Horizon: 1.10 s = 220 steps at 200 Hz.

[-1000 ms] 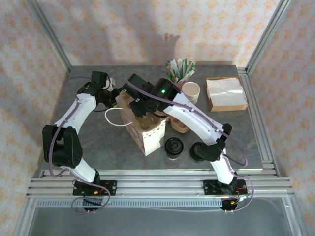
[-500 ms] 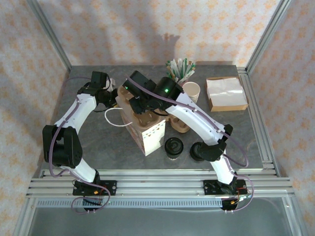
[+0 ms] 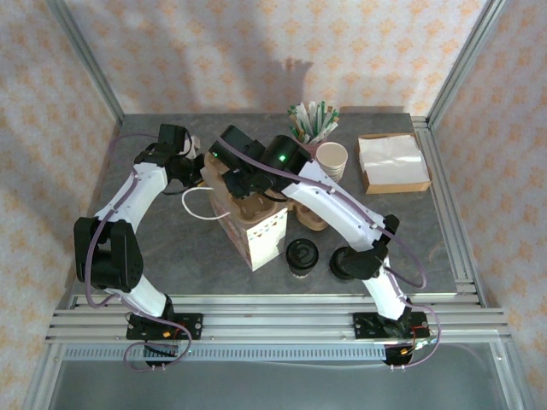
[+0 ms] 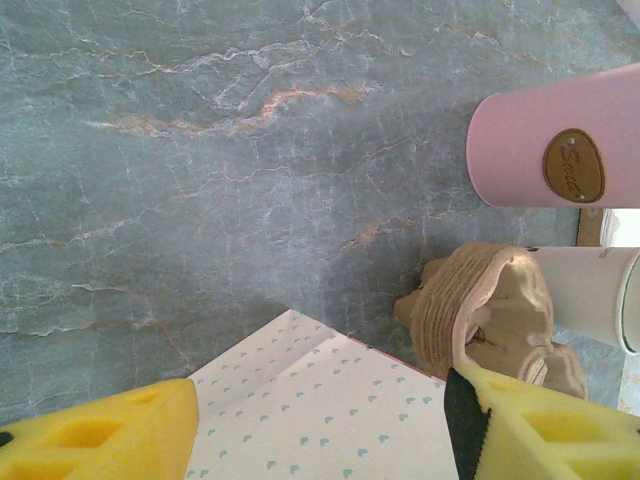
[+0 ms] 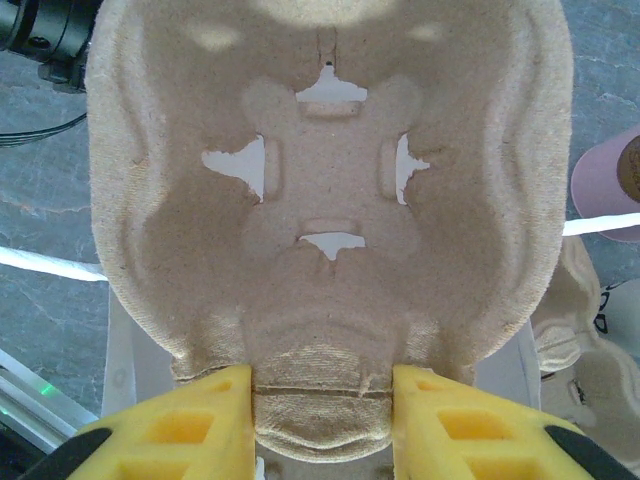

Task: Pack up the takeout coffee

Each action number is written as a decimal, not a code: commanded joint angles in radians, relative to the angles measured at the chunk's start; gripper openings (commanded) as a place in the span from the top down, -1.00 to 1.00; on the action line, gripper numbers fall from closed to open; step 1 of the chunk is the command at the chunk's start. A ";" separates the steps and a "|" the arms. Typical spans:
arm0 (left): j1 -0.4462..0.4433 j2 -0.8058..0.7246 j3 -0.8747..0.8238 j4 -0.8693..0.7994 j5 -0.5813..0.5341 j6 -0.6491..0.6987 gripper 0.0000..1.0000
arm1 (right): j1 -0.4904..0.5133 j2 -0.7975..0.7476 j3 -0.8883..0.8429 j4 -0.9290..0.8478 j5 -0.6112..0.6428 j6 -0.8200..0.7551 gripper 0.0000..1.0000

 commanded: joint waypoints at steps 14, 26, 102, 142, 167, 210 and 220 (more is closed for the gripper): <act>0.004 -0.029 -0.009 -0.010 -0.011 0.027 -0.35 | 0.000 -0.002 -0.016 -0.008 0.031 -0.001 0.30; 0.005 -0.029 -0.009 -0.012 -0.011 0.026 -0.34 | 0.000 -0.007 -0.027 -0.011 0.029 0.003 0.31; 0.005 -0.026 -0.010 -0.014 -0.015 0.029 -0.35 | 0.000 -0.027 -0.073 -0.001 0.017 0.014 0.31; 0.005 -0.025 -0.007 -0.015 -0.018 0.029 -0.34 | 0.000 -0.044 -0.109 0.000 0.003 0.025 0.31; 0.004 -0.022 -0.007 -0.016 -0.021 0.031 -0.35 | 0.000 -0.051 -0.123 0.003 -0.007 0.031 0.31; 0.005 -0.023 -0.007 -0.020 -0.029 0.034 -0.35 | -0.001 -0.051 -0.135 0.003 -0.013 0.037 0.32; 0.005 -0.022 -0.006 -0.021 -0.032 0.034 -0.34 | 0.000 -0.052 -0.135 0.002 -0.017 0.041 0.32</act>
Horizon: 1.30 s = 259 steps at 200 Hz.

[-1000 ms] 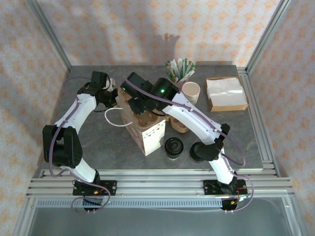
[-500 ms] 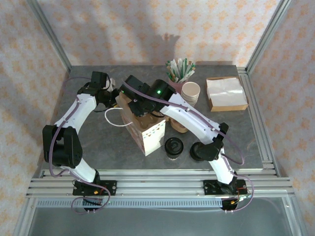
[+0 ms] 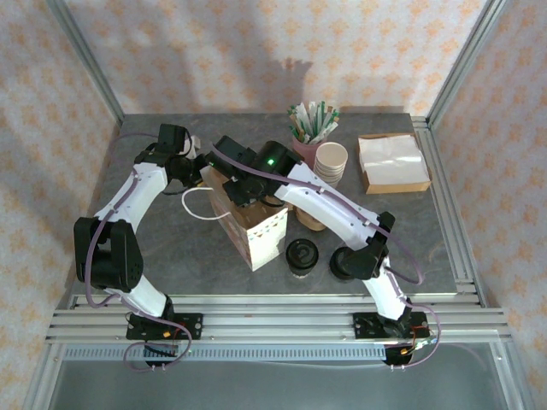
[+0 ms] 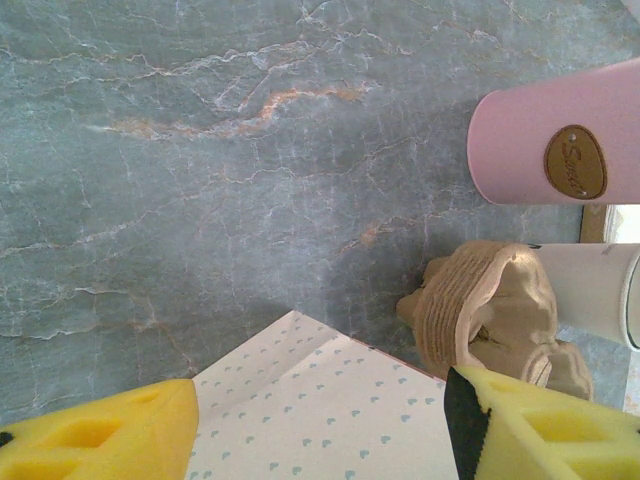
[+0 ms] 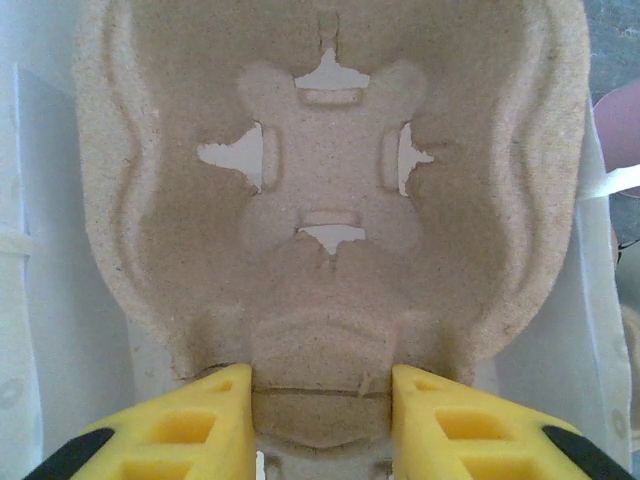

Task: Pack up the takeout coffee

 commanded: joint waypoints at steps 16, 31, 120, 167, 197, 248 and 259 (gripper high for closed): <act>0.005 -0.022 -0.006 -0.020 -0.035 0.017 -0.35 | -0.001 -0.055 -0.007 -0.009 0.001 0.026 0.32; 0.005 -0.022 -0.006 -0.020 -0.037 0.019 -0.35 | 0.000 -0.065 -0.007 -0.008 0.000 0.031 0.32; 0.006 -0.021 -0.001 -0.033 -0.061 0.024 -0.47 | -0.001 -0.106 -0.073 0.011 -0.025 0.045 0.33; 0.006 -0.029 0.002 -0.037 -0.083 0.026 -0.73 | 0.000 -0.122 -0.139 0.028 -0.040 0.048 0.33; 0.007 -0.042 0.002 -0.039 -0.102 0.026 -0.82 | 0.000 -0.122 -0.168 0.022 -0.046 0.048 0.34; 0.024 -0.091 0.021 -0.053 -0.128 0.071 -1.00 | -0.001 -0.159 -0.203 0.060 -0.045 0.054 0.35; 0.035 -0.121 0.039 -0.065 -0.130 0.103 -1.00 | -0.001 -0.173 -0.213 0.077 -0.048 0.053 0.34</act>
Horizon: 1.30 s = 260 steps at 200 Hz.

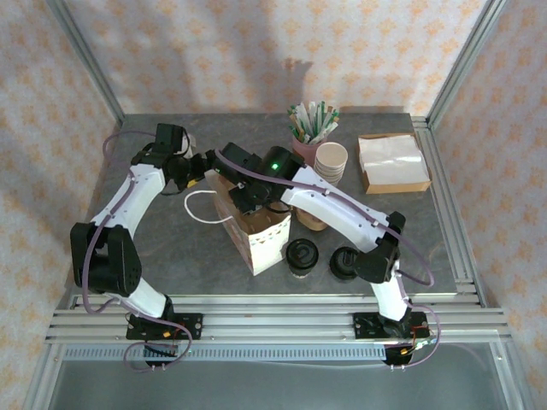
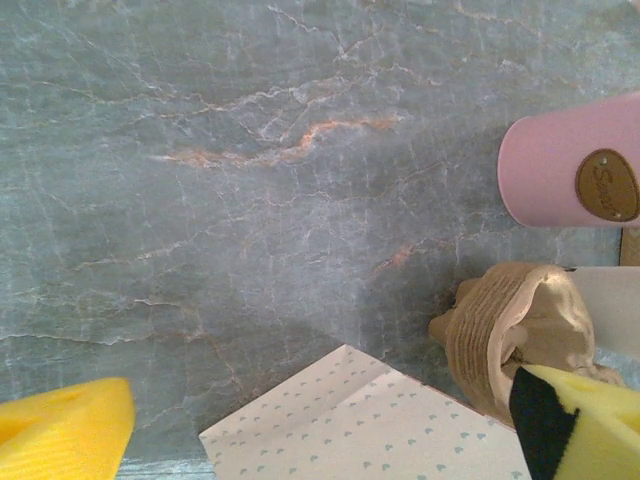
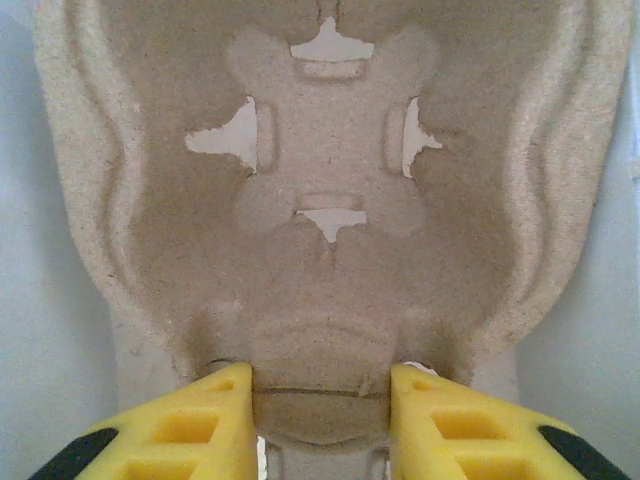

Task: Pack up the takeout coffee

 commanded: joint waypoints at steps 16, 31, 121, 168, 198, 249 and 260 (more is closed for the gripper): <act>0.042 -0.116 0.103 -0.104 -0.039 0.156 -1.00 | 0.000 -0.085 -0.038 0.044 -0.001 0.012 0.34; 0.046 -0.152 0.185 -0.179 -0.049 0.260 -1.00 | 0.000 -0.092 -0.052 0.053 0.003 0.011 0.34; 0.045 -0.232 0.355 -0.416 0.175 0.645 -0.71 | 0.000 -0.124 -0.146 0.096 -0.037 0.017 0.35; 0.020 -0.314 0.224 -0.342 0.226 0.673 -0.73 | 0.000 -0.143 -0.196 0.111 -0.042 0.027 0.35; -0.004 -0.308 0.223 -0.364 0.234 0.700 -0.78 | -0.001 -0.146 -0.181 0.123 -0.055 0.032 0.35; -0.045 -0.243 0.257 -0.410 0.139 0.709 -0.79 | 0.000 -0.147 -0.226 0.122 -0.051 0.032 0.35; -0.049 -0.227 0.266 -0.419 0.135 0.710 -0.79 | 0.000 -0.141 -0.233 0.118 -0.060 0.033 0.35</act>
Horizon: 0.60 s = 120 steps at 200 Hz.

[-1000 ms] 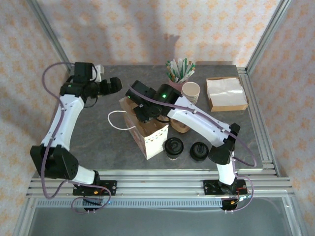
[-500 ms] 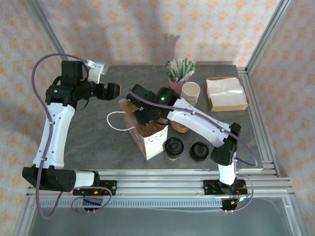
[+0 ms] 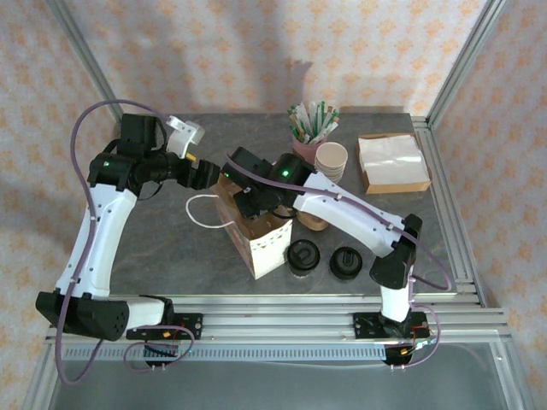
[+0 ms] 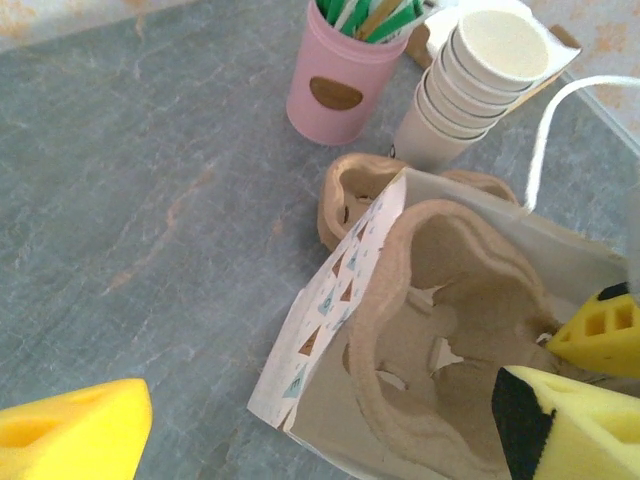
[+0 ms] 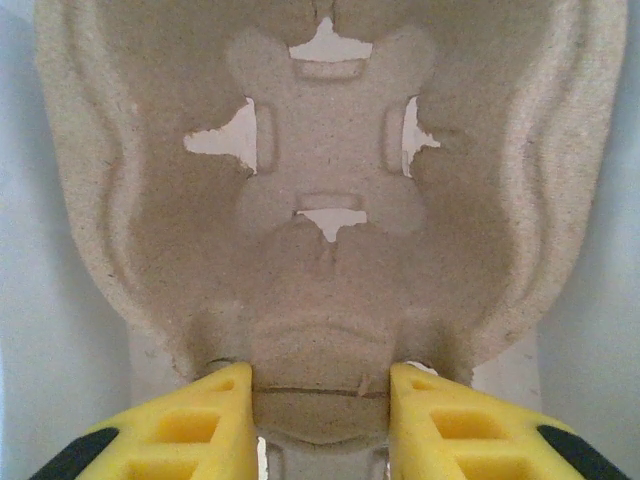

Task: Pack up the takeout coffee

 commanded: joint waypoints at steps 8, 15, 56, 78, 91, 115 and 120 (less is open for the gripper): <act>-0.014 0.043 0.039 -0.053 -0.057 0.021 -0.79 | 0.000 -0.020 -0.026 -0.017 -0.015 0.019 0.35; -0.019 0.050 0.042 -0.059 -0.073 0.020 -0.79 | 0.000 -0.017 -0.028 -0.017 -0.018 0.020 0.35; -0.032 0.073 0.052 -0.062 -0.128 0.018 -0.79 | 0.000 -0.014 -0.020 -0.033 -0.013 0.016 0.35; -0.035 0.076 0.049 -0.051 -0.132 0.014 -0.79 | 0.000 -0.014 -0.024 -0.039 -0.009 0.016 0.35; -0.035 0.084 0.052 -0.058 -0.149 0.015 -0.79 | 0.000 -0.011 -0.025 -0.044 -0.008 0.016 0.35; -0.039 0.104 0.059 -0.072 -0.165 0.015 -0.79 | 0.000 -0.015 -0.028 -0.044 -0.009 0.016 0.36; -0.039 0.108 0.058 -0.072 -0.166 0.013 -0.79 | 0.000 -0.015 -0.028 -0.044 -0.009 0.016 0.35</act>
